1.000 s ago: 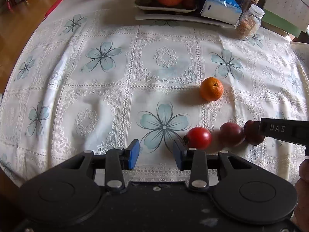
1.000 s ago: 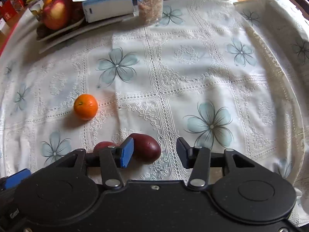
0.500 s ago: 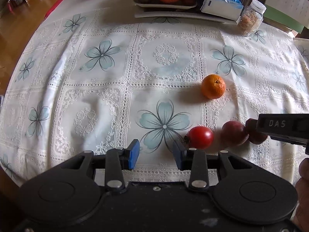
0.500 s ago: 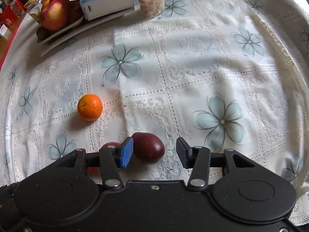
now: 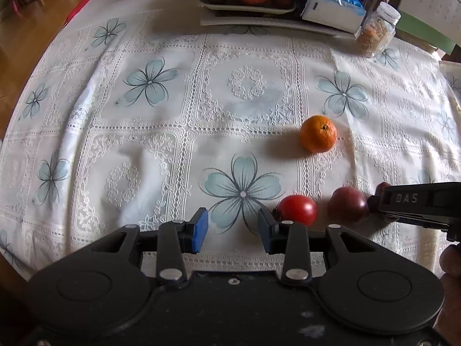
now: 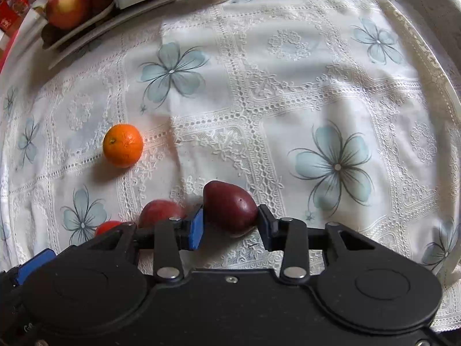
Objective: Organize fruits
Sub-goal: 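Grasp a red tomato with the left tool while the right tool grasps a dark red plum, then lift the tomato with the left tool while the right tool lifts the plum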
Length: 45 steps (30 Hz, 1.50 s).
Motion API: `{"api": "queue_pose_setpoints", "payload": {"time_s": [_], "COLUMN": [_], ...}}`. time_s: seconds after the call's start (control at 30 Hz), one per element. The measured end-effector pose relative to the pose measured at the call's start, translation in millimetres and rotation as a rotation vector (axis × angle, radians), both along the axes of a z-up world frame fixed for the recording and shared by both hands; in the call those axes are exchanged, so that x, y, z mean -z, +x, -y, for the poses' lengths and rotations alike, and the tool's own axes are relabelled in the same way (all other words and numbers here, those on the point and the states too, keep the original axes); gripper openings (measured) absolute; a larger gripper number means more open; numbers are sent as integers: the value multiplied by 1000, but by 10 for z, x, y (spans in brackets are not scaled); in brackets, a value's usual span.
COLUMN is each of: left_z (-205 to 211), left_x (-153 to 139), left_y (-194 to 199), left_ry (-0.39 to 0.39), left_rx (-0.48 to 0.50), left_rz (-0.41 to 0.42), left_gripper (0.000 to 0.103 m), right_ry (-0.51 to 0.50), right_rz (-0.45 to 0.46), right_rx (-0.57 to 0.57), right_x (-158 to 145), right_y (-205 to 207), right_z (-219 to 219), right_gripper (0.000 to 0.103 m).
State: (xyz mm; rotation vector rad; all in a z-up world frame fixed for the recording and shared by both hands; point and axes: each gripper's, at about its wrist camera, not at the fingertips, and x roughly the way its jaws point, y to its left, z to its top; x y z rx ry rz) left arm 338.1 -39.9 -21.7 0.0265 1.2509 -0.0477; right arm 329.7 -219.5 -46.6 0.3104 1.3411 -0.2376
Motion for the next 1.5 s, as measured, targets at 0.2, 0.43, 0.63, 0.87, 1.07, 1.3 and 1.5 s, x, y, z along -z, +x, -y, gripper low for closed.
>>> {"api": "queue_pose_setpoints", "payload": {"time_s": [0.2,0.43,0.63,0.87,1.07,1.3,1.5], "left_z": [-4,136,296,388,451,460,439], "left_x": [-12,-36,16,152,238,305,312], "left_y": [65,80,52,89,61,91,115], "left_ry": [-42,-107,-114,-98,-74,-63,-74], "left_rx": [-15,14,67,68,82,82,80], "left_rz": [6,33,38,10,1,-4,-1], "left_gripper": [38,38,38,39,42,42,39], "right_ry": [24,27,54,72,77,80,80], "right_rz": [2,25,31,34,35,29,12], "right_rx": [61,108,143,162,155,150,137], "right_x": [-59,-202,-298,-365,-383,-379,-352], "right_y": [-21,-73,-110,-162,-155,-155,-154], "right_z": [203,344,429,462,451,440,400], "right_gripper": [48,48,48,48,48,48,48]}}
